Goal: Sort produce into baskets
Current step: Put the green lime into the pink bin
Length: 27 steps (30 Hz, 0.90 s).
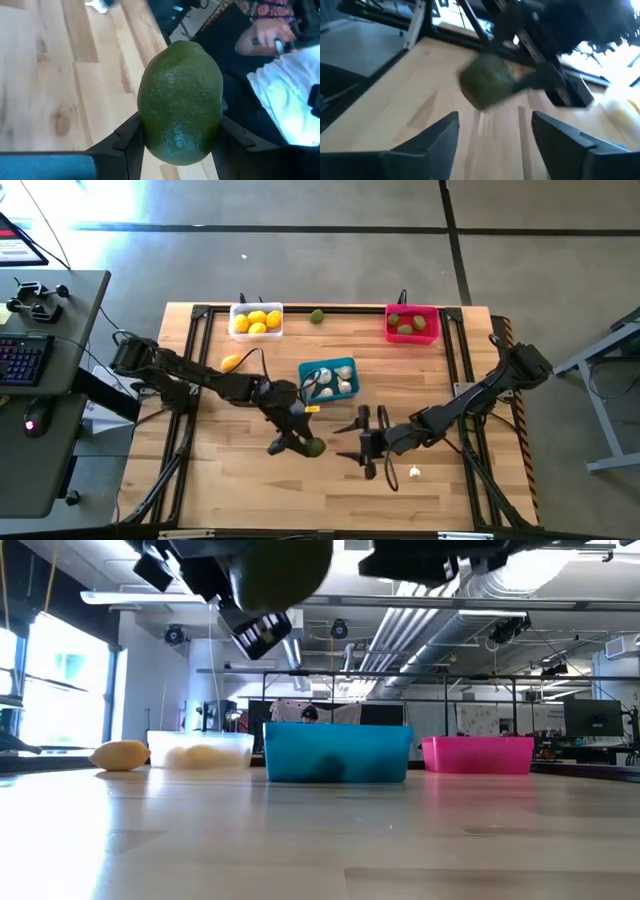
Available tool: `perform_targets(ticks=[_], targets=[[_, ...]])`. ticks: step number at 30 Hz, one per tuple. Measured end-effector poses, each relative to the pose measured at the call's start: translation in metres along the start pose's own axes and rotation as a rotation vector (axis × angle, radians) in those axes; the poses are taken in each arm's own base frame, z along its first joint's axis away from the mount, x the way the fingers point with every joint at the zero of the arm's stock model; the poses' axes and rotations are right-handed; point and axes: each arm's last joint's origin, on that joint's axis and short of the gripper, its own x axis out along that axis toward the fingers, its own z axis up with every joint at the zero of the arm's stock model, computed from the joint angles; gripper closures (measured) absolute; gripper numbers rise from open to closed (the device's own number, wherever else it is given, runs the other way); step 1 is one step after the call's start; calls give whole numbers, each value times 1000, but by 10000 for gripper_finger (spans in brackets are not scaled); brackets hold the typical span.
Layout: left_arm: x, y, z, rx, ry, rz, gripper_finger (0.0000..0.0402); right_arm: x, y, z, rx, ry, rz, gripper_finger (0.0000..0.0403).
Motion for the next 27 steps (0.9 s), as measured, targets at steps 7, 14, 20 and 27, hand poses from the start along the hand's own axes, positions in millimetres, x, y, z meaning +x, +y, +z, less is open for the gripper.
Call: perform_targets(ticks=[7,14,20,27], targets=[[-3,3,4,-39,-17,-40,247,0,0,8,-51,-82,14,144],[-3,2,8,-50,-54,-58,248,9,-11,28,-50,-101,72,143],[-3,2,8,-49,-54,-56,248,13,-17,39,-59,-69,143,143],[-4,1,11,-22,-89,-66,248,18,-28,38,-45,-54,177,143]])
